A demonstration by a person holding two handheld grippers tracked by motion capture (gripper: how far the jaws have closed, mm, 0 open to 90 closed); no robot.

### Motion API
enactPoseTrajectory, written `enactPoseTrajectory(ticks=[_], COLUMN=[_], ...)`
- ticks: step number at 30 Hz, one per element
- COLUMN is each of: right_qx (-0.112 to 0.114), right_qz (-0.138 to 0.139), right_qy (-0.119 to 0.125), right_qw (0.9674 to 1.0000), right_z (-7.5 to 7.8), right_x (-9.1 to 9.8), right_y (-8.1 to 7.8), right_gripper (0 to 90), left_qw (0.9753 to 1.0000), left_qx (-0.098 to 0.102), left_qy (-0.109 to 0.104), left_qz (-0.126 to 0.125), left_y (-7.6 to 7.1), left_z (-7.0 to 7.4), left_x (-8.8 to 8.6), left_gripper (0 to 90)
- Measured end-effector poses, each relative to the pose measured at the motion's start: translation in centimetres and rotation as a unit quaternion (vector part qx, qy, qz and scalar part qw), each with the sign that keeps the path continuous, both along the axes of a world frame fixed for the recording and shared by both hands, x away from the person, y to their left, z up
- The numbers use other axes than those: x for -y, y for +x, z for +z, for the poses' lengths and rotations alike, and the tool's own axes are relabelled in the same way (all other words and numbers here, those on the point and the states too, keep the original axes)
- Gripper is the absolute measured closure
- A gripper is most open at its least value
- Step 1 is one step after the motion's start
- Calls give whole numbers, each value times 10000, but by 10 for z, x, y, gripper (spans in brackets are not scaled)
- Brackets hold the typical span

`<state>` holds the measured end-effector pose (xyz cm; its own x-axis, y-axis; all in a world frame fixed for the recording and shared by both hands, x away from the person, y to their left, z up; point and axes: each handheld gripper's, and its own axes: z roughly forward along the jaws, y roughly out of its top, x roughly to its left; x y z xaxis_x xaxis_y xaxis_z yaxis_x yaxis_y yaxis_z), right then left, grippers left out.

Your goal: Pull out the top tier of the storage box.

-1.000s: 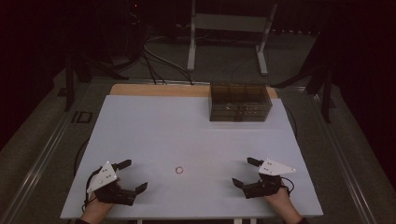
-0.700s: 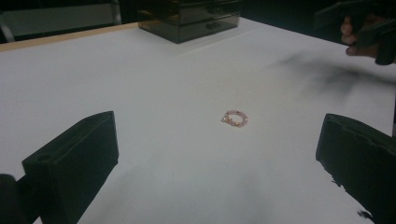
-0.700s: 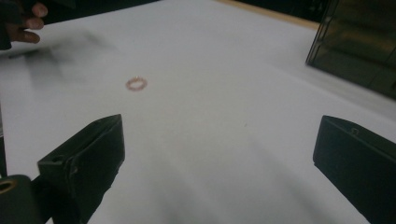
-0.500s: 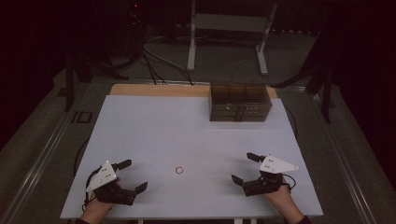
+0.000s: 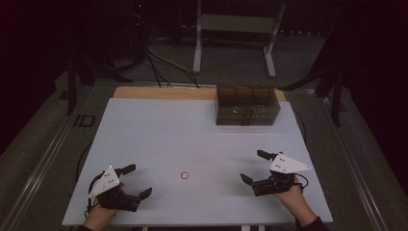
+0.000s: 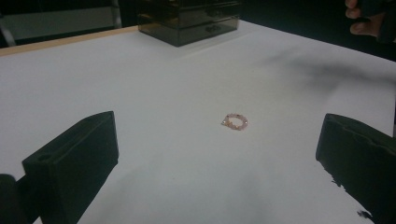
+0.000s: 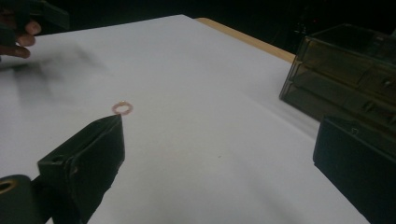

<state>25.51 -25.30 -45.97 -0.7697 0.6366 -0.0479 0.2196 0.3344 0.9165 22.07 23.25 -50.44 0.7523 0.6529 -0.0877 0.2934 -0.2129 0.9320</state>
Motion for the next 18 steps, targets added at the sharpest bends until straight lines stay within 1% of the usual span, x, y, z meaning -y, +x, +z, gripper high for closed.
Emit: enactPoseTrajectory(ticks=[2,5,6,9,10,13,14,16,17,18], right_qx=[90,108,163,212,268,298,355,377,434,434], right_qz=[-54,-81,-99,-87,-91,-86,-88,-96,-103,-103], right_qy=[15,36,-23,-74,-148,-160,-247,-239,-305,-305], right_qw=[9999,9999,9998,9997,9995,9994,9990,9990,9985,9985], right_z=[3,4,6,7,9,10,12,13,15,15], right_x=[1,2,3,3,2,2,2,2,1,1], right_y=[3,5,8,10,13,16,19,21,24,24], right_gripper=[24,24,24,24,24,24,24,24,24,24], left_qw=[10000,10000,10000,10000,10000,10000,10000,10000,10000,10000], left_qx=[5,-1,-1,6,-4,11,16,6,11,18], left_qy=[-31,-17,-36,-39,-18,-36,-35,-37,-46,-55], left_qz=[2,11,16,10,2,2,0,12,16,11], left_y=[0,0,0,0,0,0,0,0,0,0], left_z=[0,0,0,0,0,0,0,0,0,0], left_x=[0,0,0,0,0,0,0,0,0,0], left_gripper=[0,0,0,0,0,0,0,0,0,0])
